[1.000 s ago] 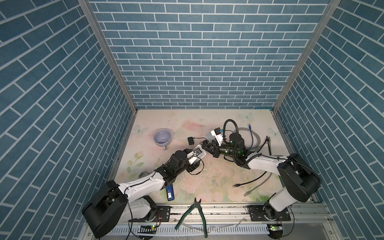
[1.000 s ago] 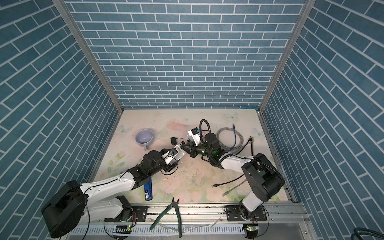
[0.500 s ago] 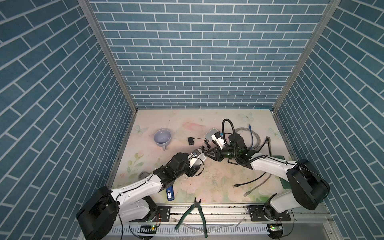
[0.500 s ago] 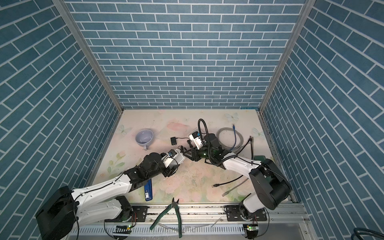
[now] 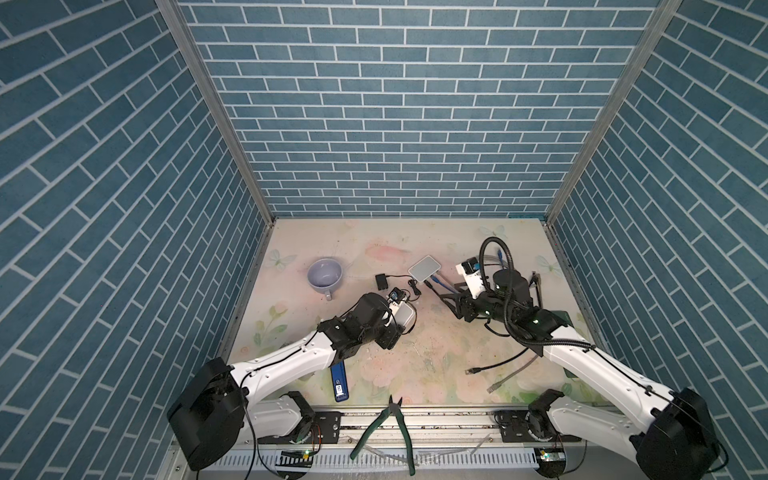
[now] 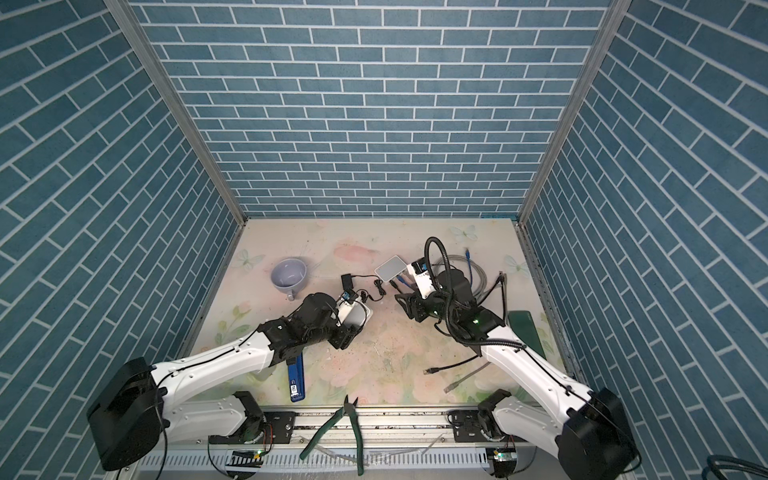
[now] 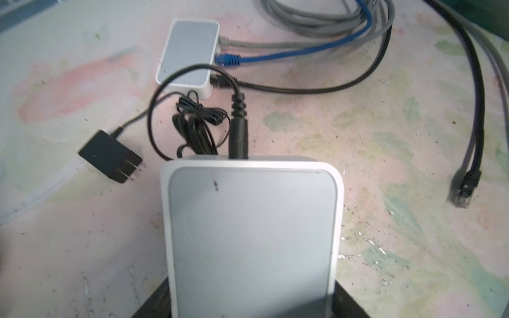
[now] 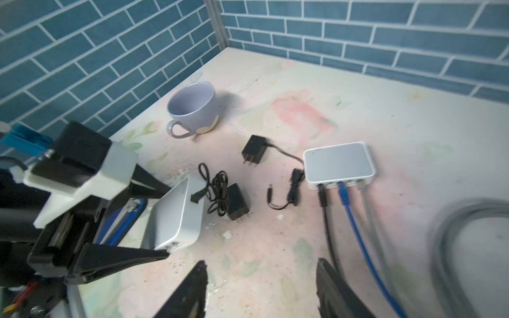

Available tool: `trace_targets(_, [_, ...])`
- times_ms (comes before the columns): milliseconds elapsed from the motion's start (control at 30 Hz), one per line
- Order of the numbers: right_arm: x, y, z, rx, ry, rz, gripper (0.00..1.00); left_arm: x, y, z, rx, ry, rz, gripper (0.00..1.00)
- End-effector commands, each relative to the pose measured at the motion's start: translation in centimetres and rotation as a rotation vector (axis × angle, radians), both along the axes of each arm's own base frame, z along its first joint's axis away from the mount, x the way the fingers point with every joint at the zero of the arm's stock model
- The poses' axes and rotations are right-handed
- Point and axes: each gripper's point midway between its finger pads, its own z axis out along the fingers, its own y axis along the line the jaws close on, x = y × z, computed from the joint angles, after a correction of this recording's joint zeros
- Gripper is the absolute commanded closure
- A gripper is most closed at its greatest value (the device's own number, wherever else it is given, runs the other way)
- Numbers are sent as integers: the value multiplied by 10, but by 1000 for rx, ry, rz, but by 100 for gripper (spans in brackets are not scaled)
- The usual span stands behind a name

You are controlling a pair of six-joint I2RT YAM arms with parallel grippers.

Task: Insert the plug into the switch port
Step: 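Open the right gripper and move it to the black ethernet cable end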

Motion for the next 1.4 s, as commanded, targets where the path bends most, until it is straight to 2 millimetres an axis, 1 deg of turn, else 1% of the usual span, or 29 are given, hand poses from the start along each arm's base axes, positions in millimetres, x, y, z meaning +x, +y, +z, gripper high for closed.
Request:
trace_targets(0, [19,-36,-2,-124,-110,-174,1,-15,-5,-7,25,94,-10,52])
trace_targets(67, [21,-42,-2,-157,-103,-194,1,-23,-4,-18,39,150,-6,52])
trace_targets(133, [21,-44,-5,-207,-90,-191,1,-25,-7,-20,43,201,15,51])
trace_targets(267, [22,-51,-20,-337,-49,-173,7,-36,-3,-45,124,325,50,49])
trace_targets(333, [18,-49,-24,-379,-58,-113,10,-37,1,-58,186,352,65,49])
trace_targets(533, [9,-50,-20,-408,-102,-52,12,-35,-2,-84,257,413,81,47])
trace_targets(633, [1,-50,-23,-418,-101,-18,13,-31,-3,-94,285,422,93,46])
trace_targets(733, [-8,-49,-33,-437,-81,38,13,-25,1,-104,344,422,117,42])
trace_targets(800, [-16,-49,-44,-464,-64,83,13,-19,5,-108,391,414,133,41])
trace_targets(867, [-18,-50,-50,-476,-55,89,14,-13,9,-109,428,394,149,38])
trace_targets(933, [-22,-51,-58,-487,-42,109,16,-9,8,-108,431,376,146,34])
trace_targets(1000, [-25,-53,-64,-503,-23,117,18,-6,5,-105,416,357,143,29])
trace_targets(1033, [-28,-53,-66,-510,-12,138,19,-5,4,-102,409,349,140,18])
trace_targets(1067, [-34,-51,-69,-516,4,174,19,-5,4,-99,395,339,137,1])
trace_targets(1133, [-39,-53,-76,-554,32,210,19,-4,1,-90,363,315,126,0])
trace_targets(1233, [-46,-60,-89,-637,57,274,19,-2,-5,-73,291,267,106,0])
trace_targets(1367, [-58,-70,-108,-765,92,393,19,3,-16,-43,183,187,68,0])
